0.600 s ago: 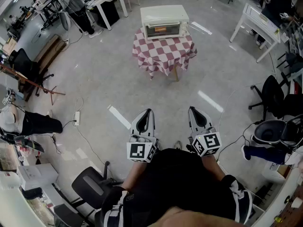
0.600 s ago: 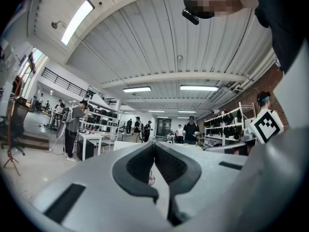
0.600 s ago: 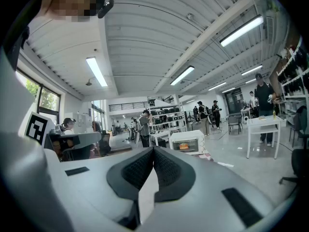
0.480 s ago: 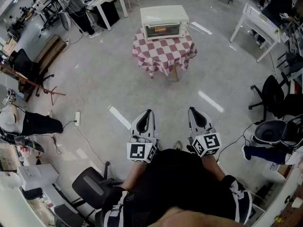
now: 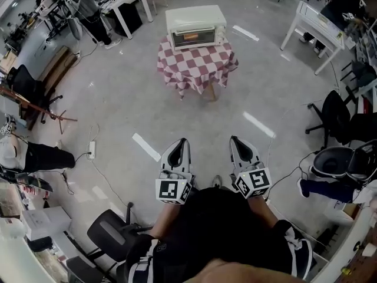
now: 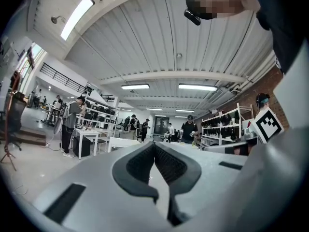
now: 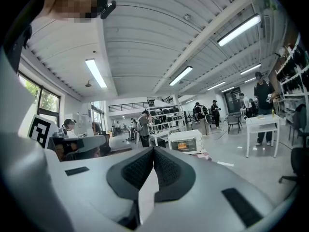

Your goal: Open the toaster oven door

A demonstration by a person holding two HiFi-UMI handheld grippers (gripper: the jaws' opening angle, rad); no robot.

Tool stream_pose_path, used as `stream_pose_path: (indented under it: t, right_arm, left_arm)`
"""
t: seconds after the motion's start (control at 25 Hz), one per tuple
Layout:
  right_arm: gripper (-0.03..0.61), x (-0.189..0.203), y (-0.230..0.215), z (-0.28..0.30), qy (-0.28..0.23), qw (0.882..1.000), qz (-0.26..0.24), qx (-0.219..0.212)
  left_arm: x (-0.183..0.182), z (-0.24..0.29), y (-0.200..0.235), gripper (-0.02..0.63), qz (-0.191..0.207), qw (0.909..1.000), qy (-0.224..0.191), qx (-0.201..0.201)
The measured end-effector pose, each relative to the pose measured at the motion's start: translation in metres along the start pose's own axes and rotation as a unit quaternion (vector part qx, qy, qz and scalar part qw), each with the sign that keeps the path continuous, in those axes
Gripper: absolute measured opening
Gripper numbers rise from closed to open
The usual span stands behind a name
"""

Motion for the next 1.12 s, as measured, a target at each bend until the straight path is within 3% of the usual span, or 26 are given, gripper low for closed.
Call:
stream_pose_path:
  t: [0.28,0.56,0.84,1.12]
  right_arm:
    - [0.026,0.006,-0.034,-0.01,0.018,1.0,-0.008,-0.013]
    - [0.026,0.001,-0.059,-0.002,-0.003,0.999,-0.018,-0.036]
    - [0.026,-0.002,-0.066,0.022,-0.004,0.999,-0.015,-0.045]
    - [0.026,-0.003,-0.079,0.087,0.0,0.999,-0.018,-0.03]
  left_arm:
    - [0.007,0.023,-0.035,0.009,-0.008,1.0,0.004,-0.002]
    - [0.016,0.033,-0.048,0.009,-0.008,0.9997,0.009,-0.021]
    - [0.018,0.058,-0.038,0.009,-0.011,0.9997,0.011,-0.019]
    - [0.019,0.119,0.008,0.009,-0.013,0.9999,0.007,-0.002]
Point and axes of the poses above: the fingertips, and each gripper's own axes: z forward along the fingers, y to its left, x out of its underside, the point moved 1 cm from there along -z, backward along the fingers, and after that the axes turned 2 degrees about -x, right-handed, at the moved point
